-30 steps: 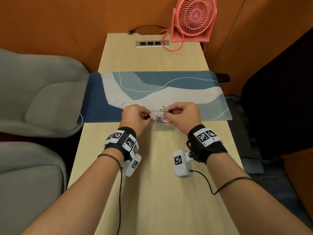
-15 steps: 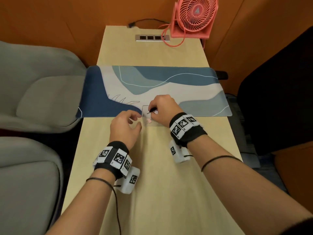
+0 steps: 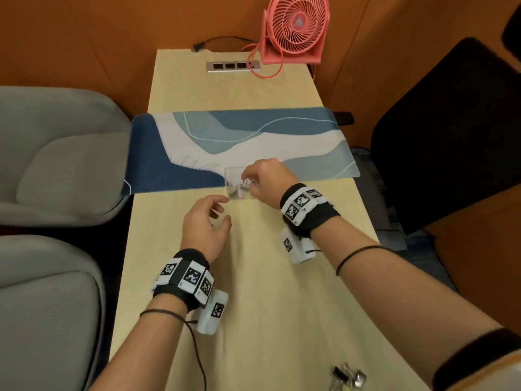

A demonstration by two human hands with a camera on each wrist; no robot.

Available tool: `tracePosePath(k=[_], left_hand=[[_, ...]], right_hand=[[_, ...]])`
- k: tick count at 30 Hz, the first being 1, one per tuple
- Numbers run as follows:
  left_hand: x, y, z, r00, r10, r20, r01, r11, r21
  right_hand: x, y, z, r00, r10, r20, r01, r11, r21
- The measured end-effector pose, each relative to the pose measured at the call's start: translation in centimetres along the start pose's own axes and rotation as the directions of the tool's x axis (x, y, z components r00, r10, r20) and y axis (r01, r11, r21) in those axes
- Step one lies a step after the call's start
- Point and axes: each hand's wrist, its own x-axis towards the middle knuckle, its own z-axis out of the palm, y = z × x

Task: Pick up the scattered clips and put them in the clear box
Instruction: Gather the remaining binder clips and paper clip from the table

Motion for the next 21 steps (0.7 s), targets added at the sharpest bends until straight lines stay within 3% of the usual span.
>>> tracePosePath(k=[3,5,7,10,14,17,21], left_hand=[[-3.8,2.1,1.2,0.955,0.063,0.291,-0.073,0.997,0.026],[-7.0,3.2,2.8,0.851,0.065,0.52,-0.111,0.992,0.058],[-10.1,3.8,4.5,0.741,0.023,0.671,-0.112,0.99,0.09],[-14.1,4.6,6.5,0.665,-0.025,0.746,-0.142,0.977,0.16],[-19.3,5.9,8.6,0.586,0.028,0.81,-0.266,0.951,0.159],[-23.0,6.8,10.2,0.594,0.014,0.804,-0.265,0.947,0.179],[-25.9,7.8,12.1,0.705,-0.023,0.709,-0.16,0.969,0.19]], right_hand=[[-5.4,1.0,-2.0,0.999,0.048,0.022,-0.049,0.998,0.027],[-10.0,2.2,-3.1,0.99,0.103,0.094,-0.104,0.995,0.009],[-14.9,3.6,-3.6,0.976,0.173,0.13,-0.174,0.985,-0.004],[-22.3,5.3,-3.2,0.947,0.279,0.159,-0.283,0.959,0.007],[-31.0,6.6,-0.9,0.863,0.402,0.307,-0.422,0.907,0.0],[-35.8,7.1,1.9,0.815,0.456,0.358,-0.494,0.869,0.017],[-38.9,7.1,5.3,0.834,0.443,0.328,-0.492,0.867,0.082]])
